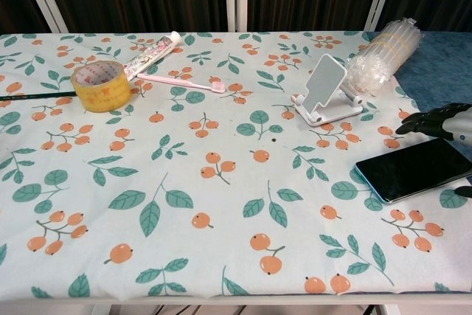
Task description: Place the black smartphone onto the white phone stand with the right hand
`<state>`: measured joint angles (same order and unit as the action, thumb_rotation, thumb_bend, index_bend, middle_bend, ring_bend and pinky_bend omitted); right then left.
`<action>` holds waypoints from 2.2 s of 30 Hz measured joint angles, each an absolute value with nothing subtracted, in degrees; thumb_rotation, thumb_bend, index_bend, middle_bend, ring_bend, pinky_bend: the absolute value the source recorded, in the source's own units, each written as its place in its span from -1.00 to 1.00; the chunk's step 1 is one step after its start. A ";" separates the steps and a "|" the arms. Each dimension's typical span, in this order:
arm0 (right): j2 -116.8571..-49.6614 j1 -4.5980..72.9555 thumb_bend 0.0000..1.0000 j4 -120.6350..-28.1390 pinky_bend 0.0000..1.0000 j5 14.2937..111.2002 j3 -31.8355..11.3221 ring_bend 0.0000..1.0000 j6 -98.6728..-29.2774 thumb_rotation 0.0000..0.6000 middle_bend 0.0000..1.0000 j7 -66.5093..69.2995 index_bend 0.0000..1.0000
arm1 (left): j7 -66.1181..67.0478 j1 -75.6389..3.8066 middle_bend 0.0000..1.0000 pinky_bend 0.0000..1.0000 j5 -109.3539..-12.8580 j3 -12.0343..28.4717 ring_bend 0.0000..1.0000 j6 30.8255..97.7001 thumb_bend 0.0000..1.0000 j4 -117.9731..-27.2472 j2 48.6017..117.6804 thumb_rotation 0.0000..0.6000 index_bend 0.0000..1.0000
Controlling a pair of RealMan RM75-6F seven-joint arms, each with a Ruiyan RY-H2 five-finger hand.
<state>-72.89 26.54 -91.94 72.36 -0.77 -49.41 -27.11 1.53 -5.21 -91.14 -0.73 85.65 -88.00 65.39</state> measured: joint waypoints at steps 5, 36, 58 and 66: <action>-72.33 27.62 -0.65 -91.49 -1.00 72.62 -0.63 -1.00 -47.86 1.00 -1.00 -23.88 -0.70 | 1.65 -5.43 -0.81 -0.57 -91.14 -0.72 -0.80 85.30 -0.86 -88.12 65.39 0.41 -0.83; -72.19 32.18 -0.55 -90.55 -1.00 70.08 0.91 -1.00 -45.08 1.00 -1.00 -23.45 -0.43 | 2.32 -6.16 -0.81 -0.57 -90.68 -0.79 -0.80 83.94 -0.85 -89.08 64.96 0.42 -0.82; -73.46 30.74 -0.33 -88.69 -1.00 75.78 1.55 -0.94 -51.30 1.00 -0.50 -18.92 0.02 | 1.87 -6.23 -0.81 -0.57 -90.26 -0.88 -0.80 83.57 -0.85 -89.14 64.91 0.51 -0.82; -73.64 30.07 -0.28 -87.79 -1.00 77.80 1.66 -0.53 -53.08 1.00 -0.35 -17.13 0.02 | 1.57 -6.04 -0.82 -0.57 -90.28 -0.99 -0.80 83.81 -0.85 -88.90 64.99 0.51 -0.82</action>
<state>-73.64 30.07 -87.79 77.80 1.66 -53.08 -17.13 1.57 -6.04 -90.28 -0.99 83.81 -88.90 64.99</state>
